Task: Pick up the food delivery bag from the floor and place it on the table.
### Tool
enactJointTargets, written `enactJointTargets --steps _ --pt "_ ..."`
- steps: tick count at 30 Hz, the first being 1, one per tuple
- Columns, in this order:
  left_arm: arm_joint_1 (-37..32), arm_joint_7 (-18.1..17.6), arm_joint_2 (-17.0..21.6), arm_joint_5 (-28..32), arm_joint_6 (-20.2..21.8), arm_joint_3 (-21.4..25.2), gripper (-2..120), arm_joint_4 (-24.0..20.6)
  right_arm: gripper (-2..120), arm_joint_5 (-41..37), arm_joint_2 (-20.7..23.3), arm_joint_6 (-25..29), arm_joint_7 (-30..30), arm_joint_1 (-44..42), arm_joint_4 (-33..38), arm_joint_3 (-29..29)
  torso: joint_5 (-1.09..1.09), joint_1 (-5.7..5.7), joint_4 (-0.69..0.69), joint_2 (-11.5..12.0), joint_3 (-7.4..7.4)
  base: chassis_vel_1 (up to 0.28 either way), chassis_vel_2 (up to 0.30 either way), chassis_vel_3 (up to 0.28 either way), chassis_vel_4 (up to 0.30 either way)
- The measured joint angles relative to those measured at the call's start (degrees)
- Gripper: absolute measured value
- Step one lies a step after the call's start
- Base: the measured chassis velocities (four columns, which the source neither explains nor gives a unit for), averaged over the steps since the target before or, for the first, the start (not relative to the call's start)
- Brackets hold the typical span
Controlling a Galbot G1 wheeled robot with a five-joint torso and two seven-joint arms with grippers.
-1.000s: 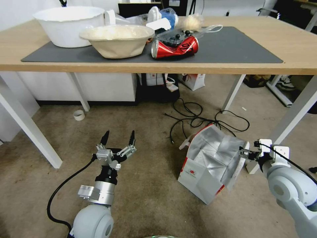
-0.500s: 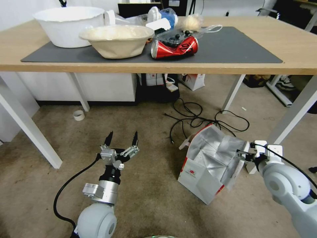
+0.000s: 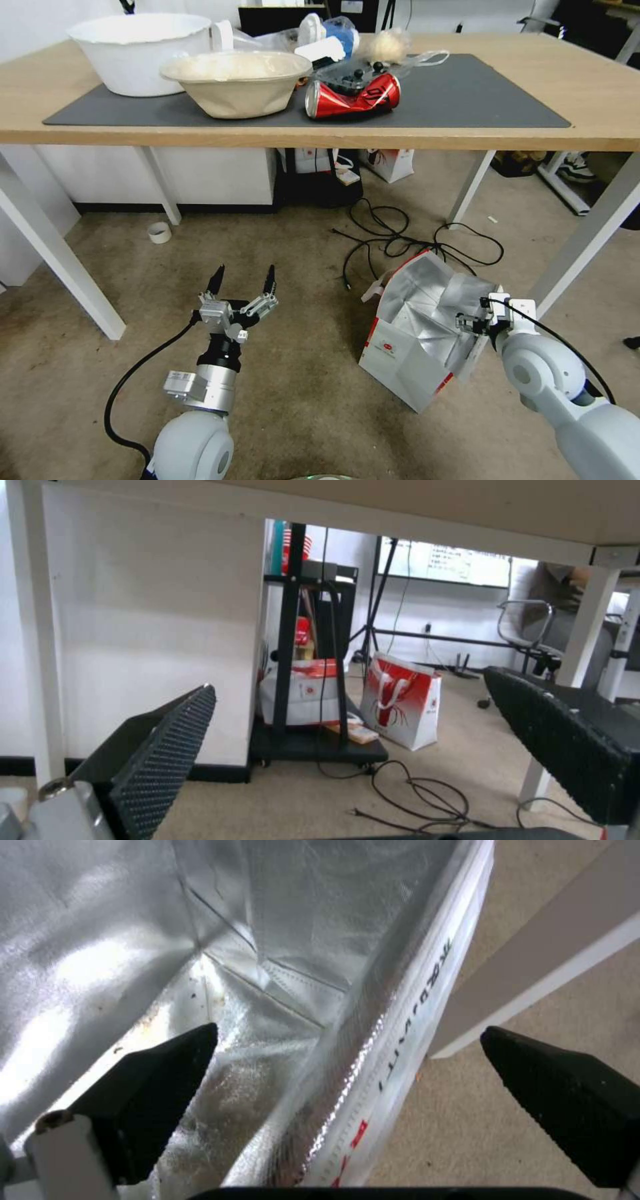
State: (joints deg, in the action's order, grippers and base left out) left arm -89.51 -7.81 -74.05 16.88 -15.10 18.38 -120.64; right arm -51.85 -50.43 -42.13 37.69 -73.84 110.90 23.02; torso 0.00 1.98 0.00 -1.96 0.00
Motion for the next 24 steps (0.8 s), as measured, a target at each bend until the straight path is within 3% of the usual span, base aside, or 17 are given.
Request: enactJointTargets --steps 15,18,24 --pt "-0.59 -0.03 -1.10 -1.22 -0.95 -0.30 100 0.05 99 -0.22 -0.01 0.00 -0.03 0.64 -2.04 -1.14 0.00 0.00 0.00 -0.01 0.00 0.000 0.000 0.000 0.000" --pt "-0.52 -0.05 -1.10 -1.23 -1.00 -0.29 100 0.17 95 -0.26 0.01 0.00 -0.04 1.08 -2.48 -1.42 0.00 0.00 0.00 0.00 0.00 0.000 0.000 0.000 0.000" --pt "-0.43 -0.48 -0.83 -1.23 -1.16 0.05 100 0.17 71 -0.39 -0.09 0.00 -0.06 1.52 -2.98 -2.16 0.00 0.00 0.00 0.00 0.00 0.000 0.000 0.000 0.000"
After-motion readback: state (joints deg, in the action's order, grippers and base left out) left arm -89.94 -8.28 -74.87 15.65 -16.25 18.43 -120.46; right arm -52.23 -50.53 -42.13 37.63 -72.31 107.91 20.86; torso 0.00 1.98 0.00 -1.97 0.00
